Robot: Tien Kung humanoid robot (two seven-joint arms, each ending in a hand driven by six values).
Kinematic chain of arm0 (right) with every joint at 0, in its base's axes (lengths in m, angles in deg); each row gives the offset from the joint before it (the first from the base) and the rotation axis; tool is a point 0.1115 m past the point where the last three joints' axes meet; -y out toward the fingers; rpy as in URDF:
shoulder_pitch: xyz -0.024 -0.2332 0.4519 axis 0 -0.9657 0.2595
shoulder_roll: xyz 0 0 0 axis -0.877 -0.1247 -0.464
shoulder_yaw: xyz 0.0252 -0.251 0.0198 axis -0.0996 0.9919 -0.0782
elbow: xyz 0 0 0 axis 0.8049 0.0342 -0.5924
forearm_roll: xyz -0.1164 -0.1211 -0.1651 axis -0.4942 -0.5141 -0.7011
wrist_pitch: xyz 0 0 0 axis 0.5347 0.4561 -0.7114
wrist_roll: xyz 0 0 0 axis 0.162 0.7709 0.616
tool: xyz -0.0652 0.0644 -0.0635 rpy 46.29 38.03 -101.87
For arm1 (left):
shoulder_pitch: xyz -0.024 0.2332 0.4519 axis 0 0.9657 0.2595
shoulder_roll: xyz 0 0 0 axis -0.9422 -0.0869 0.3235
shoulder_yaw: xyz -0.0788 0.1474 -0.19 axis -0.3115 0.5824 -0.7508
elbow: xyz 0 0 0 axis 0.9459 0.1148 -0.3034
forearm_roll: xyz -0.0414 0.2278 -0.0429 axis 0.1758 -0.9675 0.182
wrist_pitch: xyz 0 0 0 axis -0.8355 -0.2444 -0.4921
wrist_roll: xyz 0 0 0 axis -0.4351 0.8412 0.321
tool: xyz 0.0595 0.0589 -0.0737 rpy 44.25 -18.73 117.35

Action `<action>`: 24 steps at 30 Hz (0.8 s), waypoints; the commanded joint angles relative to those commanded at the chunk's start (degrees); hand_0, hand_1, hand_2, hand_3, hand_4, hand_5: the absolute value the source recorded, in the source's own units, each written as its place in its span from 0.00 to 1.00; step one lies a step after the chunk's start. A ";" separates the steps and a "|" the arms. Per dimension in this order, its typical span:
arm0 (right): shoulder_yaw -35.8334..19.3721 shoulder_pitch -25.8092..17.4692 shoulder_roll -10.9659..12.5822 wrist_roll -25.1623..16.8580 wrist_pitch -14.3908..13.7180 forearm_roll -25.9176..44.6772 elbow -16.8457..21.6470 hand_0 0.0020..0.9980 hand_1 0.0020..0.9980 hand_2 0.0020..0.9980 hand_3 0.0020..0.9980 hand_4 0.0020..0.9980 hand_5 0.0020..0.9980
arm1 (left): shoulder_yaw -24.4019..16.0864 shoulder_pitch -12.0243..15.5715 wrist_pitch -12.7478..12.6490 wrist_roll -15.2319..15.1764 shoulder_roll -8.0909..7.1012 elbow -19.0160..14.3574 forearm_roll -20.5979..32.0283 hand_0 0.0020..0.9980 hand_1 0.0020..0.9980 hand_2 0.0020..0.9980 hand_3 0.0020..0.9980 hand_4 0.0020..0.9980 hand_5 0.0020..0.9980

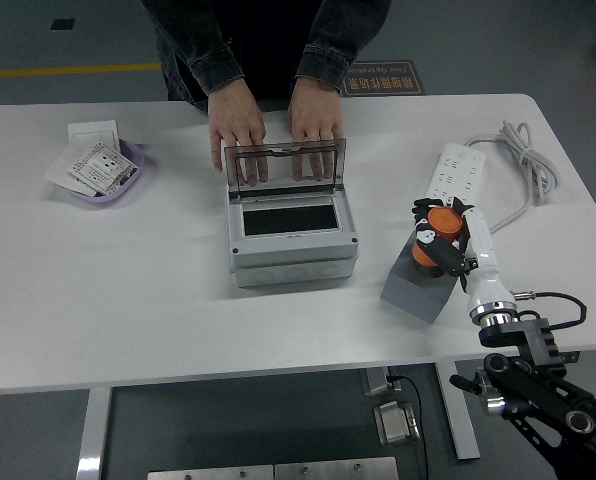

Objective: Pick up the cylinder from the cube,place it in the box,flap close box

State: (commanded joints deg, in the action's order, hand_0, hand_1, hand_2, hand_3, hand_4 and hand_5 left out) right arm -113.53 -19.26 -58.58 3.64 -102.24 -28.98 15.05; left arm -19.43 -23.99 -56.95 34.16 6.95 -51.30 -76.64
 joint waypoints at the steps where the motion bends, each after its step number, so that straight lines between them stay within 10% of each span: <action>1: -0.05 0.11 0.06 0.13 0.00 -0.28 0.19 0.52 0.44 0.42 0.34 0.02 0.00 | 0.00 -0.01 -0.04 -0.05 0.01 0.00 -0.02 0.59 0.68 0.57 0.62 0.68 0.20; 13: 3.77 7.16 1.55 11.45 0.00 -15.43 2.66 0.42 0.26 0.31 0.28 0.00 0.00 | -2.28 -0.09 -0.78 -0.14 -0.05 0.00 -2.39 0.59 0.68 0.58 0.62 0.69 0.22; 14: 4.90 8.55 1.62 13.12 0.00 -17.49 2.52 0.16 0.17 0.30 0.26 0.00 0.00 | -2.40 -0.10 -0.86 -0.15 -0.07 0.00 -2.54 0.59 0.68 0.58 0.62 0.70 0.24; 24: 15.41 21.20 -0.34 28.39 3.94 -37.74 -3.31 0.00 0.11 0.27 0.24 0.00 0.00 | -3.90 -0.21 -1.23 -0.07 -0.30 0.00 -4.14 0.59 0.68 0.58 0.62 0.71 0.25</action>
State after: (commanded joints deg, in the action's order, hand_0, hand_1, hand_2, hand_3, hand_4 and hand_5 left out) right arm -98.12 1.95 -58.92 32.03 -98.30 -66.72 11.74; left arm -23.32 -24.20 -58.19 34.08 6.65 -51.30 -80.77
